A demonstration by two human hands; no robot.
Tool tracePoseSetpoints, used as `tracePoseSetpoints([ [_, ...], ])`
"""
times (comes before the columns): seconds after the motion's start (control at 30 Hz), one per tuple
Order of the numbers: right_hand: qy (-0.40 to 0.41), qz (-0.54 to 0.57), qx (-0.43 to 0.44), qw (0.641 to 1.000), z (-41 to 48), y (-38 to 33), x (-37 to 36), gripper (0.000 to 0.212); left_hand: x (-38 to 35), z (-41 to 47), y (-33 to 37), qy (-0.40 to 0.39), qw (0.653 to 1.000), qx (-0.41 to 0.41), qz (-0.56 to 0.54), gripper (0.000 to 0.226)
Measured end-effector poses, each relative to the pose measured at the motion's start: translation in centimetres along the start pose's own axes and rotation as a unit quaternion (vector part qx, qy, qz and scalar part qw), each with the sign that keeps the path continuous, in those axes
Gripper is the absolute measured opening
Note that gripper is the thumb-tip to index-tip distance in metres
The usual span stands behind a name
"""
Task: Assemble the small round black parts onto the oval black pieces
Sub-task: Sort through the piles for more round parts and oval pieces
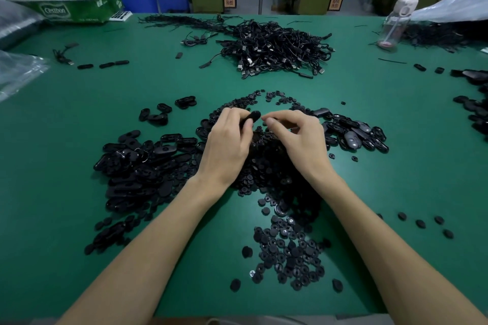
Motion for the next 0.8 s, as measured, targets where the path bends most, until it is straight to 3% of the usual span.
tracePoseSetpoints([
  [0.2,0.003,0.104,-0.037,0.994,0.0,0.5,0.0,0.018,-0.2,0.0,-0.6,0.000,0.999,0.023,-0.041,0.008],
  [0.4,-0.011,0.180,-0.055,0.982,-0.3,0.4,-0.6,0.024,-0.2,0.0,-0.4,-0.008,1.000,0.013,-0.024,0.029],
  [0.53,-0.001,0.220,-0.055,0.974,-0.3,0.5,-0.5,0.014,-0.4,-0.1,-0.1,-0.022,0.999,0.000,-0.035,0.035],
  [0.8,0.019,0.214,-0.045,0.976,-0.1,1.0,-0.4,0.007,-0.3,-0.1,0.5,-0.020,0.998,-0.020,-0.047,0.035],
])
Point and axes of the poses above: each hand's wrist, its own z-axis towards the middle knuckle, its own x-axis out of the back of the hand, y = z × x, the point moved 7 cm from there along z, towards the middle knuckle, and after that the axes turned 4 degrees about x, right-handed, at the moved point
